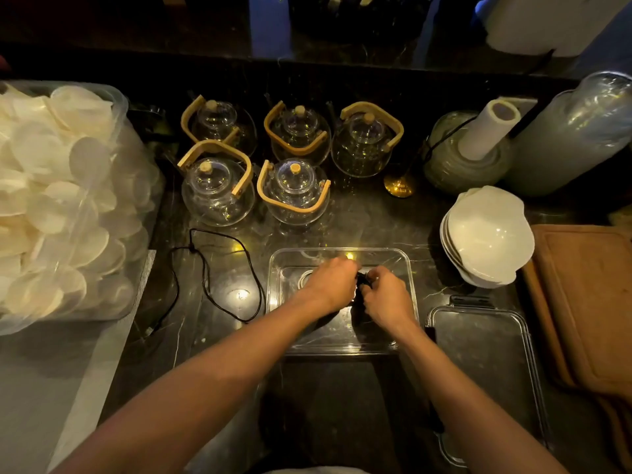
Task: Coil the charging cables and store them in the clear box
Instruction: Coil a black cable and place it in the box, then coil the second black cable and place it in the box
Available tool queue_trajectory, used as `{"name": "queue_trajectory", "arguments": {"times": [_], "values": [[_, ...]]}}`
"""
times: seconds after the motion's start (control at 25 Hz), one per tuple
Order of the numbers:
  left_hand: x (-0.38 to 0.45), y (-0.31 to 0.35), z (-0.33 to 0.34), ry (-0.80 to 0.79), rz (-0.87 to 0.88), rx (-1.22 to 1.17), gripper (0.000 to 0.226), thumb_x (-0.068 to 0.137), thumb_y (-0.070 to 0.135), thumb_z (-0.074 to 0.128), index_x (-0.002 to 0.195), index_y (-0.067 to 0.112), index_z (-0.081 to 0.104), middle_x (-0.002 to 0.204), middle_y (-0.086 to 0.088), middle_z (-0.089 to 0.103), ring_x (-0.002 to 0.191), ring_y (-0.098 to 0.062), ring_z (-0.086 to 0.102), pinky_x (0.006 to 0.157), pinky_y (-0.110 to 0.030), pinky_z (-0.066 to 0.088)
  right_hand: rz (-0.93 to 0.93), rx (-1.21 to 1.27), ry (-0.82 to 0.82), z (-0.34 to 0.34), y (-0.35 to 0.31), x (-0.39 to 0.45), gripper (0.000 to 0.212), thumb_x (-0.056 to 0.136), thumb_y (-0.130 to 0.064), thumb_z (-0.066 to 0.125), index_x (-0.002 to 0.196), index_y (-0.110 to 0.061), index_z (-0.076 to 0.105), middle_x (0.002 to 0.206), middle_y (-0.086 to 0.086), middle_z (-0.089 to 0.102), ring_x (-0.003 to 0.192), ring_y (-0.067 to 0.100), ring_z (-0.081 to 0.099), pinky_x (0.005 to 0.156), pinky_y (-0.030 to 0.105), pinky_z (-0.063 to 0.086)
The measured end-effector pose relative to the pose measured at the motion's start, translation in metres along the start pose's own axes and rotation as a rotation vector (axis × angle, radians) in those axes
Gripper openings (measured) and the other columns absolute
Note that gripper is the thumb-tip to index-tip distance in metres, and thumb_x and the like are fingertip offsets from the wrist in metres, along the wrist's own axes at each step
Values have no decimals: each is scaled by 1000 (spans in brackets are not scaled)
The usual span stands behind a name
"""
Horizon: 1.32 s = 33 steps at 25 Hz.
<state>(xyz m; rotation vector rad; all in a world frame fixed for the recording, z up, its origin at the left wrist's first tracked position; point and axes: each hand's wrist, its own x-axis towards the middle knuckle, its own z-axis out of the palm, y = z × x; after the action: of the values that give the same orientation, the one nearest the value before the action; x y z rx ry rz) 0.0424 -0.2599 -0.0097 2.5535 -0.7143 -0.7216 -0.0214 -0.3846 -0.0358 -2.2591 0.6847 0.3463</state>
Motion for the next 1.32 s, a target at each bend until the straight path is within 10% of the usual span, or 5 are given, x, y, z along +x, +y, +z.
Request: {"name": "queue_trajectory", "arguments": {"times": [0.56, 1.0, 1.32], "values": [[-7, -17, 12, 235, -91, -166, 8, 94, 14, 66, 99, 13, 71, 82, -3, 70, 78, -22, 69, 63, -29, 46, -105, -118, 133, 0, -8, -9, 43, 94, -17, 71, 131, -6, 51, 127, 15, 58, 109, 34, 63, 86, 44, 53], [-24, -20, 4, 292, -69, -292, 15, 96, 18, 65, 108, 15, 74, 97, -2, 77, 88, -17, 72, 81, -40, 60, -288, -175, 244, -7, -13, -44, 17, 99, -19, 62, 113, -14, 55, 112, 4, 56, 77, 18, 58, 60, 33, 48], [-85, -78, -60, 648, -243, -490, 17, 92, 25, 70, 107, 20, 74, 90, 9, 74, 83, -7, 69, 80, -35, 59, -607, -65, 148, 9, -102, -47, 29, 97, -26, 63, 124, -14, 60, 112, 1, 66, 96, 16, 64, 75, 30, 49]]}}
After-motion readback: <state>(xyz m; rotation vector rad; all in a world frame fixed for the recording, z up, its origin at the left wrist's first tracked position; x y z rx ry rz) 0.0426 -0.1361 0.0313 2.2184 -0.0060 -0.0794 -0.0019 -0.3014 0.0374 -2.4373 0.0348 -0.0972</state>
